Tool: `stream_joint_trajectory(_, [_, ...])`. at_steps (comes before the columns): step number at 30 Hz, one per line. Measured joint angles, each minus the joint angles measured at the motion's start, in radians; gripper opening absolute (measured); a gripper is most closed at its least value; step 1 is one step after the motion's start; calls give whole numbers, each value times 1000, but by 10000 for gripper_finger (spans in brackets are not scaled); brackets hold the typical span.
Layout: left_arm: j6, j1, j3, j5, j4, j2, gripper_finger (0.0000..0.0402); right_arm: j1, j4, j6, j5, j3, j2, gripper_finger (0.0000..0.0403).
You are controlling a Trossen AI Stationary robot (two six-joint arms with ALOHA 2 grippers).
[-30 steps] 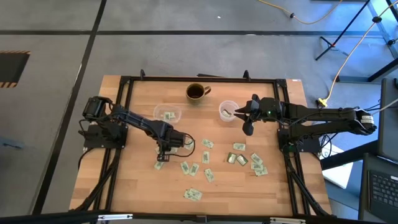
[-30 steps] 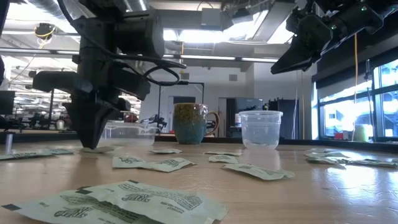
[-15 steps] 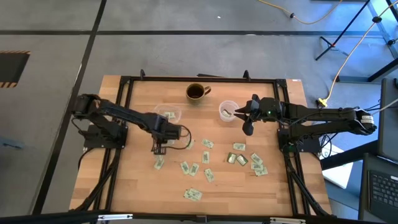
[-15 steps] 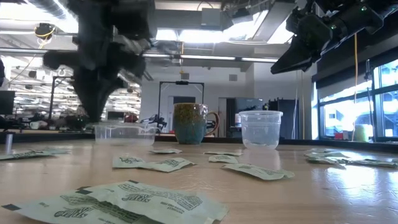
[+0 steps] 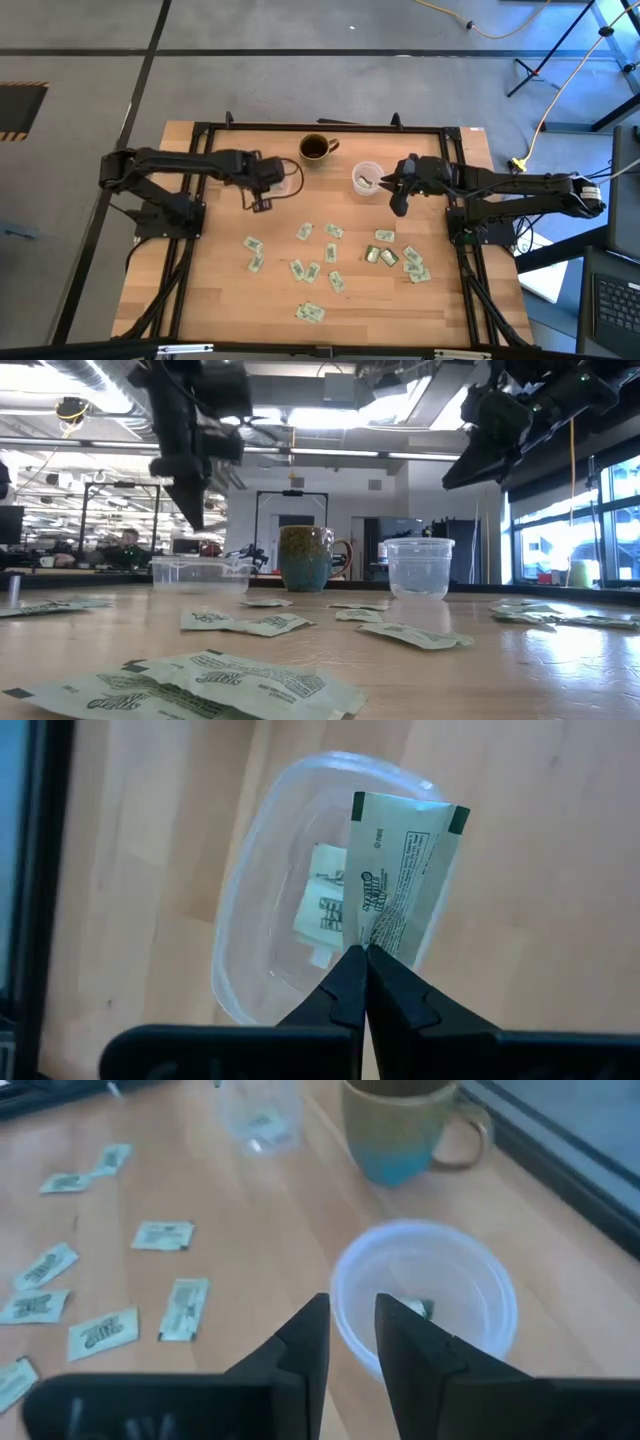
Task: Pick and place Stevia / Truvia into bins
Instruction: Put the light green stevia packet into the left transparent container
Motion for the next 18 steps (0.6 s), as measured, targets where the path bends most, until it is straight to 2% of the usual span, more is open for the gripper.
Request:
stream_joint_trajectory(10, [75,132,1,29,59,141,4,-62,-214,168,12,0,0,87])
stream_joint_trajectory(13, [87,154,1,63,57,174,5,-79,-272,210,12,0,0,87])
stream_joint_trajectory(18, [90,164,1,62,59,205,6,-97,-343,255,20,0,2,87])
